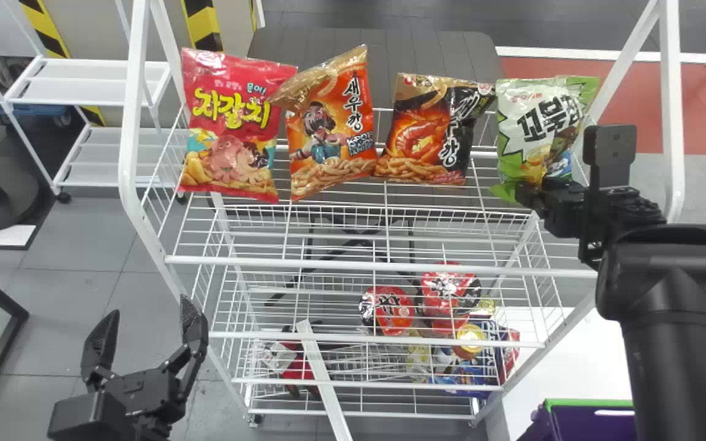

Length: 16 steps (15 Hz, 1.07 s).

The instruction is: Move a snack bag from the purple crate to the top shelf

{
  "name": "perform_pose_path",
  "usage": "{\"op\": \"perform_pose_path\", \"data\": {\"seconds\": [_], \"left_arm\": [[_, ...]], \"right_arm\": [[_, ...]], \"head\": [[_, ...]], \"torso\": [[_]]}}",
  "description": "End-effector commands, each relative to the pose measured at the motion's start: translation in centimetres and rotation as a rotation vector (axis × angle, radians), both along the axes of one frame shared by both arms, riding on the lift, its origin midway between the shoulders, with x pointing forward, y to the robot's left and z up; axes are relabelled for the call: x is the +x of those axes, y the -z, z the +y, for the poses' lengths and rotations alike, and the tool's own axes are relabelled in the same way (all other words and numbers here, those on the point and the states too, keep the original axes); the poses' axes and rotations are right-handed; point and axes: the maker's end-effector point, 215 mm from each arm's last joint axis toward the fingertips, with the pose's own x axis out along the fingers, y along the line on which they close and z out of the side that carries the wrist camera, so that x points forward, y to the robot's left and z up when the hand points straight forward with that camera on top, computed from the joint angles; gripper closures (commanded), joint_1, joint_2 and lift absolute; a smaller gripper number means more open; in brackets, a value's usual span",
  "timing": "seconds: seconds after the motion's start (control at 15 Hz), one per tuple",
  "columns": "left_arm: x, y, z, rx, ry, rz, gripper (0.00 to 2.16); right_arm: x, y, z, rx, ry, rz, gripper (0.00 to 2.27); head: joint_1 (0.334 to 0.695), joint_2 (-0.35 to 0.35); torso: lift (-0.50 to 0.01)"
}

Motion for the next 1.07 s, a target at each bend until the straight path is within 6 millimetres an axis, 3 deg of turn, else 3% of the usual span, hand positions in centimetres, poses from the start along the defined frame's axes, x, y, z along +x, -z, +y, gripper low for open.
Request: {"op": "perform_pose_path", "data": {"seconds": [0.0,0.4,1.0], "left_arm": [[0.0,0.0,0.0,0.0,0.0,0.0,0.15],[0.0,0.0,0.2,0.0,-0.004,0.0,0.15],[0.1,-0.2,0.3,0.0,-0.005,-0.004,0.15]], "right_arm": [[0.0,0.1,0.4,0.017,-0.005,0.003,0.11],[-0.4,-0.1,1.1,0.048,-0.017,-0.019,0.11],[-1.0,-3.3,2.6,0.049,-0.047,-0.076,0.11]], "head": [[0.695,-0.028],[0.695,-0.021],[0.695,0.0]], "torso": [[0.0],[0.0],[0.0]]}}
